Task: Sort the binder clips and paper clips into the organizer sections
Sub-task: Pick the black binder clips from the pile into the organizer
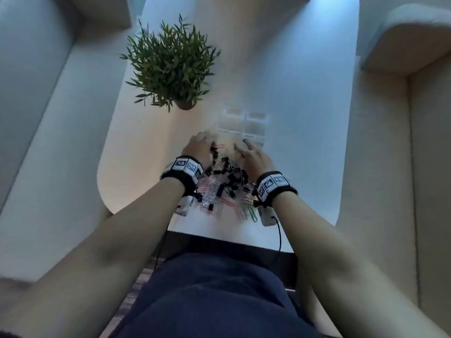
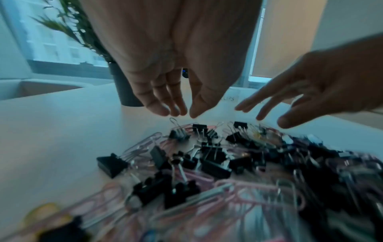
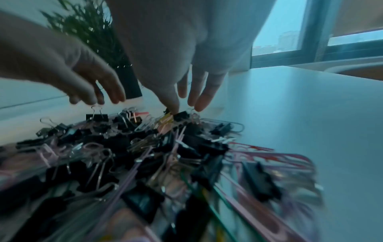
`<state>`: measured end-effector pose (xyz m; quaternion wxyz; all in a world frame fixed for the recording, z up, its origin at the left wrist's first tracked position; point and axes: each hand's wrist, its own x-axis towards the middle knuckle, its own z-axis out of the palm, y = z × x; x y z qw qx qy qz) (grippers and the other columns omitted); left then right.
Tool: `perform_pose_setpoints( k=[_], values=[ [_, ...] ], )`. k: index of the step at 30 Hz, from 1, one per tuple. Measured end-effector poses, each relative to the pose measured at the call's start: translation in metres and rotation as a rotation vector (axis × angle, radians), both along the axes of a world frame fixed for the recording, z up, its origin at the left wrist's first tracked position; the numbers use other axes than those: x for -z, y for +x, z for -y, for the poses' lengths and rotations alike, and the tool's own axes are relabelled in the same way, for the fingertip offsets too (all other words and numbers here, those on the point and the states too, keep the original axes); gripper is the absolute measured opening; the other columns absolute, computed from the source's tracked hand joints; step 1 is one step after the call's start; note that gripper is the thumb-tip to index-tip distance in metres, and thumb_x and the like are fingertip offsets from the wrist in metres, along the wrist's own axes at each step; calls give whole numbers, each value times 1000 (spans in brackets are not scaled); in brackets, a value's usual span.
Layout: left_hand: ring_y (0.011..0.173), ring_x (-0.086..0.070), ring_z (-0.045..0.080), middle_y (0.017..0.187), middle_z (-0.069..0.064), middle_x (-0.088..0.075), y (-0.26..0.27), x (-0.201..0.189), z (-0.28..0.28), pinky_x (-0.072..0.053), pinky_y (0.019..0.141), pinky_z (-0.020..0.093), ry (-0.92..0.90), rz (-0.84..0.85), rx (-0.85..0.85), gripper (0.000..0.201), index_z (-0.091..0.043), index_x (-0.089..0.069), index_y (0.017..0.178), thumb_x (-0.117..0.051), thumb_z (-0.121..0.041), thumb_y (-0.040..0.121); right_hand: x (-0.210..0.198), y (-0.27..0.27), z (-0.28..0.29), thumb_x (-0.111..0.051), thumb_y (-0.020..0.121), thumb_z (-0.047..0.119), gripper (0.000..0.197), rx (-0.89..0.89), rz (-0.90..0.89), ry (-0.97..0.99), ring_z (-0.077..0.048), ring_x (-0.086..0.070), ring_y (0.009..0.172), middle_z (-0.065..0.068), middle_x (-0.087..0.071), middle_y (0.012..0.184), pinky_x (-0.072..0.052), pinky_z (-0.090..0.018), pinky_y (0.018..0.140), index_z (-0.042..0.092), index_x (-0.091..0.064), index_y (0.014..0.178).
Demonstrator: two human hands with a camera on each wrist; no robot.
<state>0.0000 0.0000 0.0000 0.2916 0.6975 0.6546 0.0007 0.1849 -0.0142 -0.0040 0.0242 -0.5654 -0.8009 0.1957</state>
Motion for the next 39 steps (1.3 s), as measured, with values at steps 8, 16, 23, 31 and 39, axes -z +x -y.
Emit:
perform_pose_setpoints(
  k=[8, 16, 23, 31, 39],
  values=[
    [112, -44, 36, 127, 14, -50, -9, 5, 9, -46, 91, 44, 56, -47, 54, 41, -11, -58, 119, -56, -3, 78, -1, -16, -12, -35, 92, 14, 32, -56, 84, -6, -33, -55, 94, -23, -58, 115, -53, -43, 81, -2, -63, 99],
    [86, -65, 26, 103, 7, -69, -15, 11, 14, -53, 86, 35, 66, 158, -87, 20, -10, -68, 89, -67, 2, 73, 8, -9, -19, -53, 79, -13, 16, 91, -122, -71, -31, -57, 73, -20, -63, 81, -54, -41, 65, -3, -66, 83],
    [74, -58, 9, 88, -1, -72, -26, 8, 24, -45, 77, 20, 182, 257, -206, 25, -18, -71, 98, -74, -12, 74, 9, 7, -13, -61, 74, -10, 18, 230, -287, -110, -23, -59, 72, -13, -68, 80, -50, -28, 71, 4, -70, 80],
    [74, -63, 10, 92, 0, -68, -30, 3, 24, -49, 60, 13, 61, 593, -506, 24, -22, -69, 101, -61, -8, 84, -3, 14, -8, -72, 72, 1, 12, 502, -483, -160, -15, -62, 66, -8, -71, 76, -49, -16, 65, 11, -73, 79],
    [66, -54, 14, 83, -1, -61, -11, 1, 29, -50, 65, 23, -85, 312, -216, 7, -12, -63, 86, -59, -13, 80, -10, 20, 3, -74, 70, 4, 12, 571, -499, -181, -16, -68, 74, -4, -72, 77, -57, -31, 79, 13, -72, 79]
  ],
)
